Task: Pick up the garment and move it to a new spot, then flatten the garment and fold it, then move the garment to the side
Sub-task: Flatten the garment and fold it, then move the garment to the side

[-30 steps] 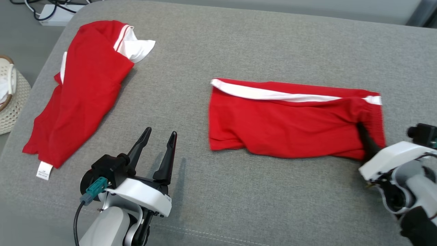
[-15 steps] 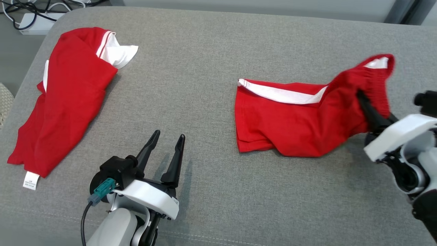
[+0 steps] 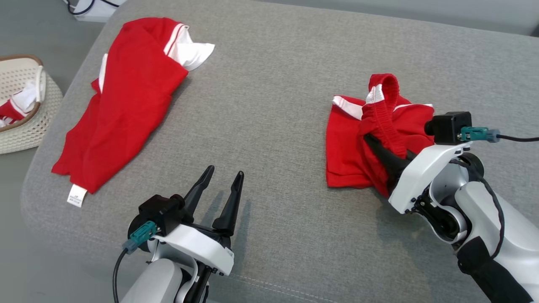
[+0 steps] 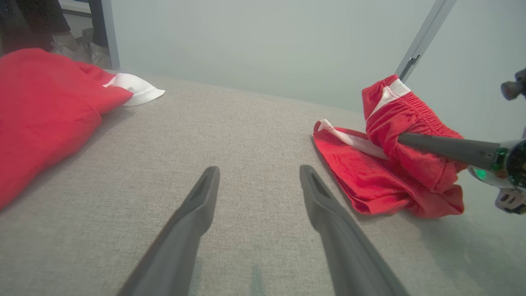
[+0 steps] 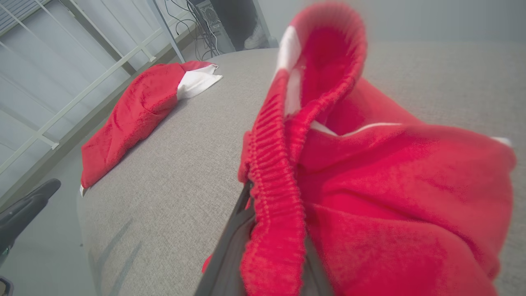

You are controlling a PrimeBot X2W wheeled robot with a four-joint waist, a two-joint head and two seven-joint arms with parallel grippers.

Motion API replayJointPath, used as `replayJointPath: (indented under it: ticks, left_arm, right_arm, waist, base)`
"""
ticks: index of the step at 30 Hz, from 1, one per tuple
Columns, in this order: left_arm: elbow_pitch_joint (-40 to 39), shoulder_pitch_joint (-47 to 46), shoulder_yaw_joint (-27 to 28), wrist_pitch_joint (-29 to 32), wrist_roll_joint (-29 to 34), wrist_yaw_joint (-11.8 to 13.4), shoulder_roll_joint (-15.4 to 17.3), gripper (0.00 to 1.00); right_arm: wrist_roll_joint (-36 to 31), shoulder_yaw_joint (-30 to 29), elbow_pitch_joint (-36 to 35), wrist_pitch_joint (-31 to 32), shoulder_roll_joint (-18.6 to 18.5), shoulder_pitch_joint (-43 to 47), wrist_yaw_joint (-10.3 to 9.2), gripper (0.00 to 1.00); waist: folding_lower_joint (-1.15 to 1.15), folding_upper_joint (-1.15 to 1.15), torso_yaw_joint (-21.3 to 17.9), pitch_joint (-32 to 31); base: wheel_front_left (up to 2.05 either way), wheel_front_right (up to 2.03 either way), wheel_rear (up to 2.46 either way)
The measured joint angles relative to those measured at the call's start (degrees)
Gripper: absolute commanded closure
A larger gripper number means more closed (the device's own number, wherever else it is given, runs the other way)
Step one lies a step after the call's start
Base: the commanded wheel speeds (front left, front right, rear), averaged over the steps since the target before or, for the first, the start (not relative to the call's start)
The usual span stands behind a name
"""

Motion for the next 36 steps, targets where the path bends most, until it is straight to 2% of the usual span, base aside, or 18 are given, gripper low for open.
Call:
replayJointPath:
  ticks: [2,3,4,5,13,15,20,24,28,36]
  left_arm:
    - [0.3,0.0,0.2,0.0,0.1,-0.4,-0.4,0.0]
    - [0.6,0.0,0.2,0.0,0.1,-0.5,-0.5,0.0]
    - [0.7,0.0,0.4,0.0,0.1,-0.5,-0.5,0.0]
    - [0.9,0.0,0.7,0.0,0.3,-0.5,-0.5,0.0]
    - [0.6,0.0,2.9,0.0,2.2,-0.5,-0.5,0.0]
    - [0.1,-0.1,3.1,0.0,3.2,-0.5,-0.5,0.0]
    - [-0.4,-0.2,2.9,0.0,4.1,-0.6,-0.6,0.0]
    - [-0.8,-0.2,2.4,0.0,4.6,-0.9,-0.7,0.0]
    - [-1.2,-0.2,1.5,0.0,5.5,-0.9,-0.7,0.0]
    - [-1.5,-0.2,1.0,0.0,5.6,-0.9,-0.6,0.0]
  right_arm:
    - [-0.4,0.0,1.4,0.6,0.6,-0.1,0.0,1.0]
    - [-0.4,0.0,1.9,0.8,0.9,-0.1,0.0,0.92]
    - [-0.4,-0.1,2.2,0.8,1.1,-0.1,0.0,0.54]
    - [-0.4,-0.2,2.3,0.8,1.3,-0.1,0.01,0.0]
    - [1.6,-2.9,-2.4,-2.5,0.9,0.0,0.0,0.0]
    - [2.5,-4.7,-4.4,-3.6,0.0,0.7,0.01,0.0]
    - [3.7,-9.4,-4.5,-4.4,-2.3,4.5,0.0,0.0]
    - [4.5,-10.7,-3.8,-4.4,-2.8,8.3,0.0,0.0]
    - [4.4,-11.3,-2.5,-4.4,-2.2,9.8,0.0,0.0]
    - [5.2,-12.0,0.7,-4.5,0.2,9.9,0.0,0.0]
  waist:
    - [0.0,0.0,0.8,0.2]
    - [0.0,0.0,1.0,0.3]
    - [0.0,0.0,1.2,0.3]
    - [0.0,0.0,1.2,0.3]
    - [0.0,0.0,-1.1,-0.2]
    - [0.0,0.0,-2.8,-0.6]
    - [0.0,0.0,-5.7,-1.7]
    - [0.0,0.0,-7.3,-2.2]
    - [0.0,0.0,-7.3,-1.7]
    - [0.0,0.0,-4.4,-0.6]
  base:
    - [0.0,0.0,0.0]
    - [0.0,0.0,0.0]
    - [0.0,0.0,0.0]
    - [0.0,0.0,0.0]
    - [0.0,0.0,0.0]
    - [0.0,0.0,0.0]
    - [0.0,0.0,0.0]
    - [0.0,0.0,0.0]
    - [0.0,0.0,0.0]
    - [0.0,0.0,0.0]
